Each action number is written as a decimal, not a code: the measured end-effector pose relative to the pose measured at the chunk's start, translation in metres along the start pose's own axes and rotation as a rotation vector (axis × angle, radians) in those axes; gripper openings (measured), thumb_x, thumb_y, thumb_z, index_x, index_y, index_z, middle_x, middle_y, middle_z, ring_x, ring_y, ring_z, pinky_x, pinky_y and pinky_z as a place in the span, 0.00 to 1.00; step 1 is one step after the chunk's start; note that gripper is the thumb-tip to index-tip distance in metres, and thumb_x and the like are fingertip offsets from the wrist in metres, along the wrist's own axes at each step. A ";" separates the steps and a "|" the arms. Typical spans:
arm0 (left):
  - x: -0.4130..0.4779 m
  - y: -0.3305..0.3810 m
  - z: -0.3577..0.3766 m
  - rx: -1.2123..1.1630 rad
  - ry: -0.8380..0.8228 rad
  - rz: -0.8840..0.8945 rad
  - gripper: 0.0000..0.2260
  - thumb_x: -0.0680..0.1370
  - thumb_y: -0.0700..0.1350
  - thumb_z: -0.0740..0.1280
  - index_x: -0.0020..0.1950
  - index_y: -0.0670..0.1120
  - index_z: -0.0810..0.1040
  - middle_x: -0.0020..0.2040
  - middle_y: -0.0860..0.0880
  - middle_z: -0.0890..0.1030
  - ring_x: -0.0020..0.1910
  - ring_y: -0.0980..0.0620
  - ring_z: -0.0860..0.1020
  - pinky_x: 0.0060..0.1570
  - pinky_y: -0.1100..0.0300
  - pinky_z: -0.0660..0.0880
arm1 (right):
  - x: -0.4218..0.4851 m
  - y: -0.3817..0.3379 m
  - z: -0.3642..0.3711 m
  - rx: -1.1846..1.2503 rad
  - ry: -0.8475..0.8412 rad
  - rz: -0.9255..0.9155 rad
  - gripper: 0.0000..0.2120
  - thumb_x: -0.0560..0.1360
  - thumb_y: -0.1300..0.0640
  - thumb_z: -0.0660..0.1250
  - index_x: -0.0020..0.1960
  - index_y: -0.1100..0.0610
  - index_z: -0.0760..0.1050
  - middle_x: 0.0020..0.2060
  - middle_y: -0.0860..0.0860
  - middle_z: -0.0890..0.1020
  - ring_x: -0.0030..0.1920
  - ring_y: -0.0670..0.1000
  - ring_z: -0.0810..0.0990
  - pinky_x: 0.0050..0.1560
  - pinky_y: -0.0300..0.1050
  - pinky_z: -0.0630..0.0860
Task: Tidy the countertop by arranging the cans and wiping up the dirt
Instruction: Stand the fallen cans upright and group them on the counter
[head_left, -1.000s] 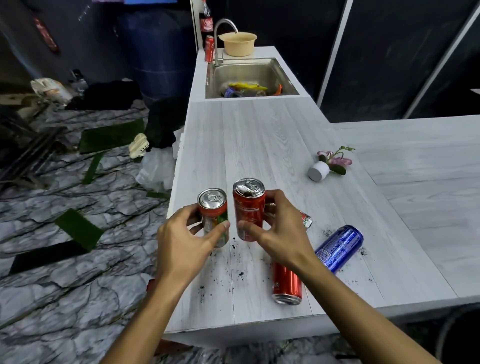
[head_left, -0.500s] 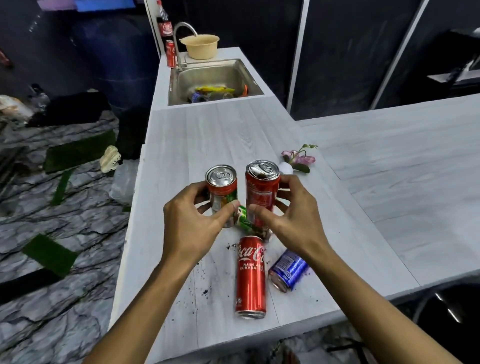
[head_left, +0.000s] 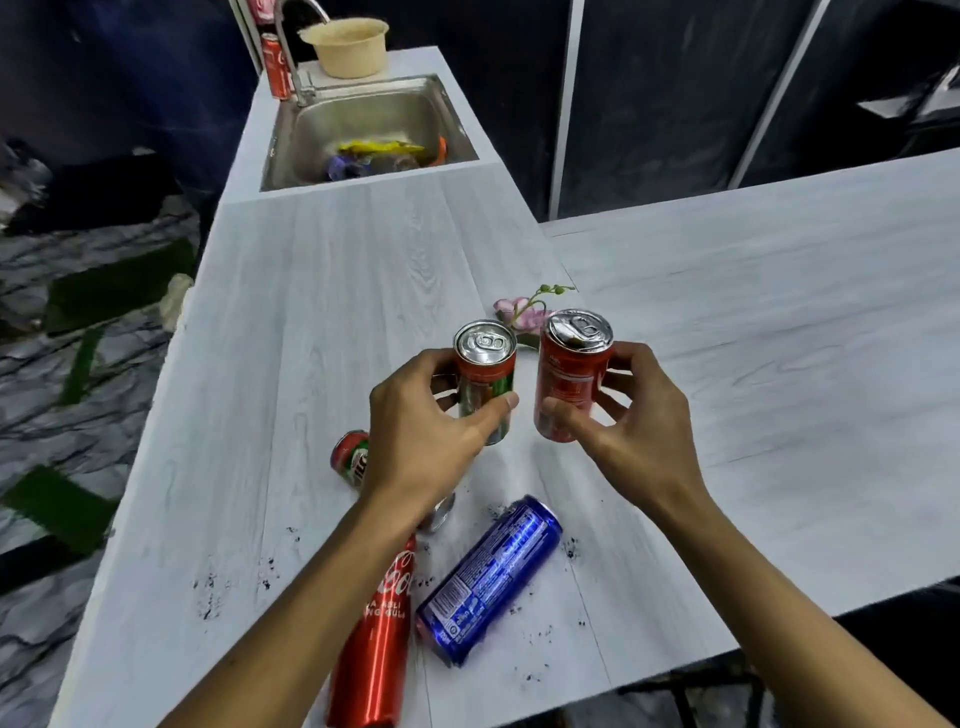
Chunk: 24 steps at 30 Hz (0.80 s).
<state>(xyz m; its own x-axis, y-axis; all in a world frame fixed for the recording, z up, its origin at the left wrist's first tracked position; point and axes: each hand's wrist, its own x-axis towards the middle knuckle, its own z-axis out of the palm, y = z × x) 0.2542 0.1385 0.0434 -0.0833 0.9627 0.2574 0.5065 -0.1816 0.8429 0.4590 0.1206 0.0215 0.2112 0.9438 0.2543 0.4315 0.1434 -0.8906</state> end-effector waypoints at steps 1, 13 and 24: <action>0.004 0.003 0.010 -0.006 -0.009 0.002 0.22 0.65 0.56 0.83 0.55 0.59 0.79 0.45 0.68 0.80 0.48 0.68 0.81 0.49 0.68 0.80 | 0.005 0.006 -0.006 -0.001 0.009 0.003 0.30 0.67 0.51 0.82 0.62 0.45 0.70 0.54 0.36 0.78 0.56 0.32 0.77 0.50 0.24 0.74; 0.061 0.044 0.115 -0.040 -0.078 0.034 0.23 0.66 0.54 0.83 0.58 0.54 0.80 0.49 0.61 0.82 0.48 0.66 0.82 0.48 0.71 0.78 | 0.073 0.068 -0.073 -0.011 0.135 0.062 0.30 0.67 0.53 0.83 0.64 0.52 0.73 0.57 0.46 0.81 0.58 0.37 0.79 0.54 0.29 0.77; 0.111 0.058 0.195 -0.005 -0.083 0.024 0.26 0.66 0.56 0.83 0.60 0.50 0.81 0.50 0.60 0.81 0.48 0.69 0.79 0.43 0.78 0.73 | 0.137 0.110 -0.107 0.002 0.202 0.068 0.29 0.68 0.53 0.82 0.64 0.52 0.73 0.56 0.45 0.80 0.58 0.37 0.79 0.55 0.33 0.79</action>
<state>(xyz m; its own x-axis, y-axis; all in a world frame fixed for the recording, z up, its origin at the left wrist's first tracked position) 0.4419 0.2740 0.0282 0.0001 0.9713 0.2377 0.5032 -0.2055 0.8394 0.6296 0.2341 -0.0015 0.4115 0.8722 0.2644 0.4091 0.0825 -0.9088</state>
